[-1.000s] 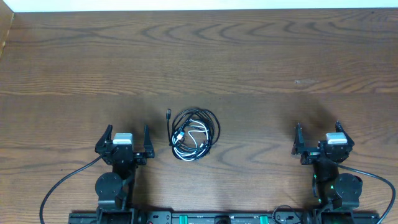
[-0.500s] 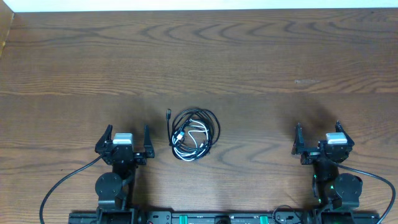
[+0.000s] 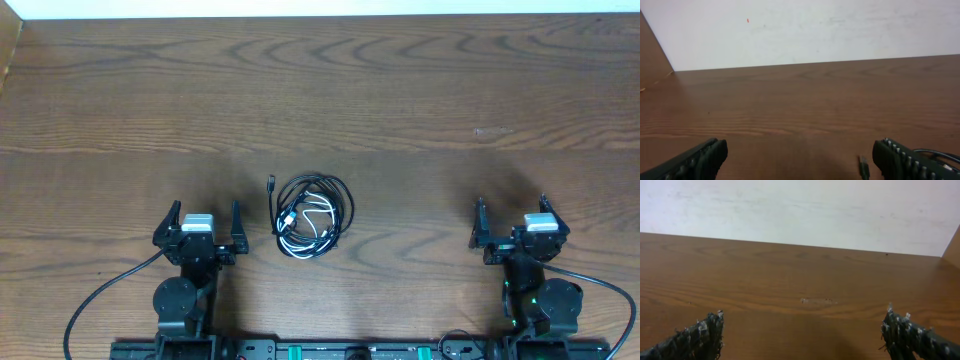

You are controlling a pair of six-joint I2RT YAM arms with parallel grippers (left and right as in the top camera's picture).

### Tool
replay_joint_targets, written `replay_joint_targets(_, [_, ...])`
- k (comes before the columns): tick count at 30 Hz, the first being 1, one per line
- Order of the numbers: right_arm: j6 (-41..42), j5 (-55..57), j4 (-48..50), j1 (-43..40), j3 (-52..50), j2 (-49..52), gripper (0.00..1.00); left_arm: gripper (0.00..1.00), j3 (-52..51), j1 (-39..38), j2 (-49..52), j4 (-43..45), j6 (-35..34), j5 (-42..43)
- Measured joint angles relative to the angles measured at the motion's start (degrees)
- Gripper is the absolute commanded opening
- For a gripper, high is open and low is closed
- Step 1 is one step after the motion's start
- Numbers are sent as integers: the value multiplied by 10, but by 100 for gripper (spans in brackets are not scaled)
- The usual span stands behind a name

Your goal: Untangle cables

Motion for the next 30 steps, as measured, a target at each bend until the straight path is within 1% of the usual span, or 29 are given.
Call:
replay_joint_targets(13, [0,0,0,0,0,0,99,97,0,0,0,0,-3,0])
replay_joint_targets(21, [0,0,0,0,0,0,99,98,1,0,2,-1,-18,0])
replay_joint_targets(25, [0,0,0,0,0,0,99,97,7,0,23,-10,-23,-2])
replay_joint_targets(30, [0,0,0,0,0,0,99,98,18,0,80,-24,-30,-7])
